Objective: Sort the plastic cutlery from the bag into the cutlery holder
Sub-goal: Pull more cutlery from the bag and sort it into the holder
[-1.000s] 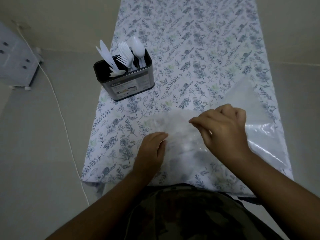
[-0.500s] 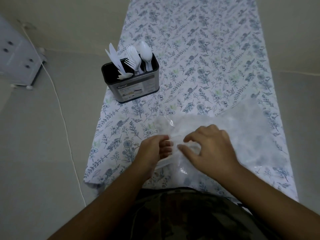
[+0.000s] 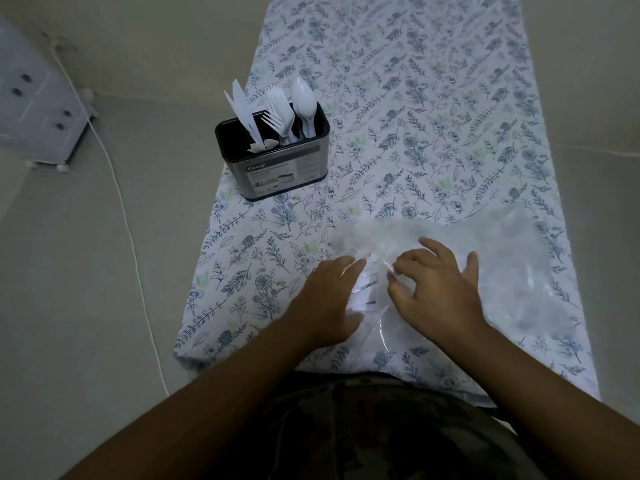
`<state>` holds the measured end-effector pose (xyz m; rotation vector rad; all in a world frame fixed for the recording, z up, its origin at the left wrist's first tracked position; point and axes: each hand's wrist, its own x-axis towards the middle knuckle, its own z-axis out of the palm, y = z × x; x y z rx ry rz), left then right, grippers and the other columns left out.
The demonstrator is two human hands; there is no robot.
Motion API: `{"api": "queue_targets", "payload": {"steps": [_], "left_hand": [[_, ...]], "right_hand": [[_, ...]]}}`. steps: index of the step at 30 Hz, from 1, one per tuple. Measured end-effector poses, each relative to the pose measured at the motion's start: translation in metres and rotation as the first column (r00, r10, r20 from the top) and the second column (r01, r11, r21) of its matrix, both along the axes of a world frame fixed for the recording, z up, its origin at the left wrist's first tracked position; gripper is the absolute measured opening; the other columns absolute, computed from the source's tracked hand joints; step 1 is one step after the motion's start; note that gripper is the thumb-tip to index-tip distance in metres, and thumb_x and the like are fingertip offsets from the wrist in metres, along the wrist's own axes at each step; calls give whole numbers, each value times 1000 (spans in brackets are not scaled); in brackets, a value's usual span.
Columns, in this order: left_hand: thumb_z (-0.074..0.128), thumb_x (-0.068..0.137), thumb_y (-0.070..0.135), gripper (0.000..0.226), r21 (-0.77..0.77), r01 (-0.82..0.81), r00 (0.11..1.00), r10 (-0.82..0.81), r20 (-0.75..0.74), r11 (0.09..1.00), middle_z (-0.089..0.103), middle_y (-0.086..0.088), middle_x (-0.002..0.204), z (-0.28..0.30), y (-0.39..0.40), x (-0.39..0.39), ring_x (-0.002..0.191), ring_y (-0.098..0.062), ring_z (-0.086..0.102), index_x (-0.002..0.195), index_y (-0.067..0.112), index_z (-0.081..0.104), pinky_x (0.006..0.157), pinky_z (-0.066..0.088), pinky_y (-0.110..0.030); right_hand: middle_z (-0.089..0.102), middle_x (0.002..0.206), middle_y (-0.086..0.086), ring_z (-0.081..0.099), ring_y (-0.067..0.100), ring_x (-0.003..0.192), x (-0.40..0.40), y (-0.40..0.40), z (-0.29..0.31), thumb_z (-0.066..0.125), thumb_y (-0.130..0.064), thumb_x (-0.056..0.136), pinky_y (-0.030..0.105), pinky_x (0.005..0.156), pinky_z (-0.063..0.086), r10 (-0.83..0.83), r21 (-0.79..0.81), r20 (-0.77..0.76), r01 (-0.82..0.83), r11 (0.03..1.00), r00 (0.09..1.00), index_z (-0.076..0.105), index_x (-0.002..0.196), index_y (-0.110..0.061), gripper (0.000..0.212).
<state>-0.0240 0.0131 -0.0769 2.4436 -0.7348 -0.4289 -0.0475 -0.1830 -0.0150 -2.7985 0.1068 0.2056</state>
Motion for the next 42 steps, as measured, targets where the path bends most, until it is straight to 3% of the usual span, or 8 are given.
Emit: {"api": "queue_targets", "payload": {"steps": [4,8,10,14,24,30,38,42], "left_hand": [[72,76,55,102,93,-55,995,47,84,994,39,-13,146,-5,-23,9,129,-30,39,152,5,26,108,35,-45],[66,72,70,99,301,-39,983,-18,184,953,49,-13,130,-10,-40,23,114,-27,47,140,4,37,96,43,-39],[63,73,72,89,344,-41,970,-45,240,938,52,-13,124,-11,-47,27,108,-26,48,129,6,44,91,44,-37],[63,75,67,75,387,11,947,-134,293,922,54,-15,118,-13,-59,30,104,-27,51,117,6,49,89,45,-38],[83,65,53,47,476,65,947,-204,247,877,64,-5,73,-25,-75,41,64,-19,61,81,14,64,49,47,-26],[55,97,46,49,492,118,970,-206,129,862,57,-15,116,-19,-77,46,107,-29,57,118,3,50,82,49,-36],[51,94,7,12,361,66,997,-78,18,930,57,-7,92,6,-67,44,80,-19,46,105,9,49,68,39,-30],[53,94,9,10,355,50,999,-46,-21,934,48,-3,87,11,-65,41,80,-19,48,104,9,49,67,38,-29]], "right_hand": [[65,111,-14,34,15,146,2,-10,-7,60,-32,95,64,119,13,-46,224,-25,51,973,999,70,90,-28,12],[66,99,10,50,18,114,5,-18,-2,58,-17,96,8,99,28,-105,431,-12,100,897,994,65,83,-8,18],[64,95,9,51,18,104,5,-21,3,58,-7,97,1,85,29,-145,470,-11,133,872,989,63,80,-6,17],[61,95,3,54,16,99,7,-26,1,59,-11,98,9,82,36,-212,541,-62,212,814,975,62,80,-8,19],[61,97,-8,56,15,103,11,-34,5,62,-14,96,19,88,38,-288,573,-35,255,778,957,68,82,-15,15],[61,102,-7,55,14,107,13,-37,4,64,-18,96,15,80,38,-313,563,-52,286,775,948,69,84,-17,13],[59,106,-15,54,17,114,14,-42,1,63,-25,96,37,93,46,-269,520,-11,235,821,963,66,88,-32,12],[53,137,-5,40,17,135,13,-36,7,57,-21,97,27,104,30,-190,446,13,164,880,982,58,130,-32,35]]}}
